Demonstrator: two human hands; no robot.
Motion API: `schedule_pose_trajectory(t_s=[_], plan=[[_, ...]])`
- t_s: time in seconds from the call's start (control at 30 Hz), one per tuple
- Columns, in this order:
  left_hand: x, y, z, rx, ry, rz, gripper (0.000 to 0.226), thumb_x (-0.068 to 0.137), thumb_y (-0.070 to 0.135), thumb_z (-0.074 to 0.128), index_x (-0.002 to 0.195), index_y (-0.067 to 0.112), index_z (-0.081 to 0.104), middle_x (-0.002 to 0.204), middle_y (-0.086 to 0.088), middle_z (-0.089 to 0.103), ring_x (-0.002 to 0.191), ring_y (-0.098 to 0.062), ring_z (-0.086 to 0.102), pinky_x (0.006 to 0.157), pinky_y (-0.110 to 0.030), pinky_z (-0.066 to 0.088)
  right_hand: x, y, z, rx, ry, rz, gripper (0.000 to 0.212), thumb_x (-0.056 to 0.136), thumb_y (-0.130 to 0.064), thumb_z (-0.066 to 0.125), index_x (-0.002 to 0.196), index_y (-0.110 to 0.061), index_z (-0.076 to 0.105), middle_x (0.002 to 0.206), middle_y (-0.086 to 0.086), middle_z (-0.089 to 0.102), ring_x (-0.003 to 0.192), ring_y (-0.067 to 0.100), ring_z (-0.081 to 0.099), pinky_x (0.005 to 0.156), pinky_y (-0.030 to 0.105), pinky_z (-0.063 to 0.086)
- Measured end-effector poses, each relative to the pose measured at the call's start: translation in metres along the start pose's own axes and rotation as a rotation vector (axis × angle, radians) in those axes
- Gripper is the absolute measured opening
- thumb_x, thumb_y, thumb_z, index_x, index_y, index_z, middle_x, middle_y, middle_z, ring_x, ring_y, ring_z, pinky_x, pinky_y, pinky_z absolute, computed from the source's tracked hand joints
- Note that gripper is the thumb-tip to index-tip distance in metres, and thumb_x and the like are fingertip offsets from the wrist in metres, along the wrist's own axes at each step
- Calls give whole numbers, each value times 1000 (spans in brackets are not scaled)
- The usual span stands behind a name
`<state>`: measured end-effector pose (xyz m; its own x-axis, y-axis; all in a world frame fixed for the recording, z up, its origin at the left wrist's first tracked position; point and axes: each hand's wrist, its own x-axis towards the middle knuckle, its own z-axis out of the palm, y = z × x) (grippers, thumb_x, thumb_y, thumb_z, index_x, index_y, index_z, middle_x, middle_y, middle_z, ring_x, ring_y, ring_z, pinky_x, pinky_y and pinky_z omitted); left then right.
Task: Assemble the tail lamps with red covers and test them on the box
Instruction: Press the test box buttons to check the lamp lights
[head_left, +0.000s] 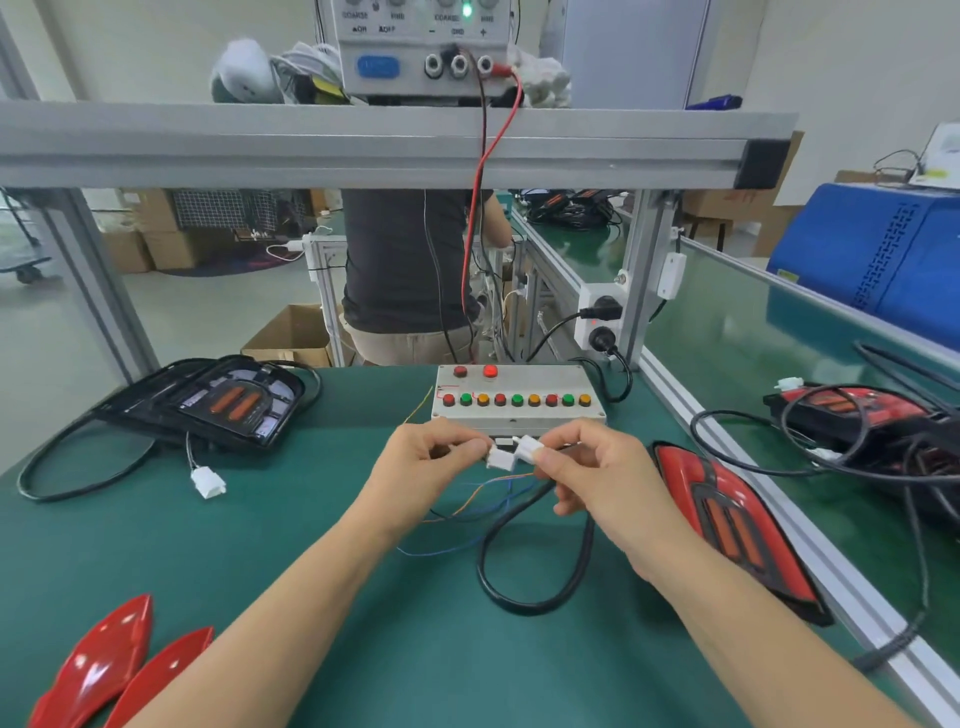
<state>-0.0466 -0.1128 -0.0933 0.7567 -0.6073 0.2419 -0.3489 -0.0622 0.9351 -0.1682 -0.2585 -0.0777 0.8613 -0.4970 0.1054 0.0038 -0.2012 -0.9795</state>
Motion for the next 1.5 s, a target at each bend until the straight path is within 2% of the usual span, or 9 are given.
schedule_pose_trajectory(t_s=[0.27,0.63,0.83,0.9,1.03,1.2,1.27,1.37,1.5], plan=[[4,-1,2,-121,109,10,24,88,5,62,75,22,73,74,11,72,73,2,60,72,-8,44,-2,-3,-2,-82,-35,6,4,87,-9,68,85,-12,69,74,10,70,48,4,50,47,20,49],[2,-1,9,-168,76,47,18,87,4,62,82,16,74,77,9,72,73,2,60,70,-8,43,-3,-3,0,-103,-16,4,2,88,-11,68,87,-12,69,74,8,70,47,4,50,47,19,48],[-1,0,2,-76,13,52,14,86,7,66,80,16,76,77,5,66,75,-8,55,74,-19,43,-8,-3,1,-207,7,-107,3,87,-13,69,85,-14,70,69,3,66,49,4,49,52,25,50],[0,2,2,-12,3,80,16,85,8,67,78,19,76,69,12,63,68,-3,52,69,-15,40,-9,-2,4,-269,21,-155,2,86,-15,70,85,-15,71,69,0,66,52,3,48,57,28,49],[-1,5,7,-95,-20,60,16,85,4,65,79,15,75,69,11,69,67,2,57,67,-10,43,-7,-1,8,-168,29,-127,5,85,-11,70,82,-15,71,64,-3,63,44,1,47,47,14,44],[-2,-1,15,-166,-17,24,13,86,-3,61,86,4,72,55,17,62,51,8,52,55,-2,37,-6,5,12,-224,74,-125,5,85,-15,70,81,-16,71,62,-7,64,45,2,49,52,21,49],[1,-3,19,-123,-42,-5,11,87,-1,61,89,2,72,53,18,61,51,8,51,55,-2,37,-6,5,10,-342,79,-154,5,88,-19,68,88,-16,72,64,-10,62,49,2,51,57,20,48],[8,-9,18,-89,-32,-30,18,87,-1,61,89,13,72,63,18,67,60,9,55,64,-4,40,-14,6,-1,-536,68,-225,25,89,-28,64,114,-25,67,100,-12,60,75,6,57,77,24,46],[12,-21,-5,94,-26,14,32,89,-2,58,101,25,71,75,20,66,66,4,51,72,-10,39,-38,11,-59,-561,450,-297,33,89,-30,63,122,-27,62,110,-11,55,95,12,56,84,29,44]])
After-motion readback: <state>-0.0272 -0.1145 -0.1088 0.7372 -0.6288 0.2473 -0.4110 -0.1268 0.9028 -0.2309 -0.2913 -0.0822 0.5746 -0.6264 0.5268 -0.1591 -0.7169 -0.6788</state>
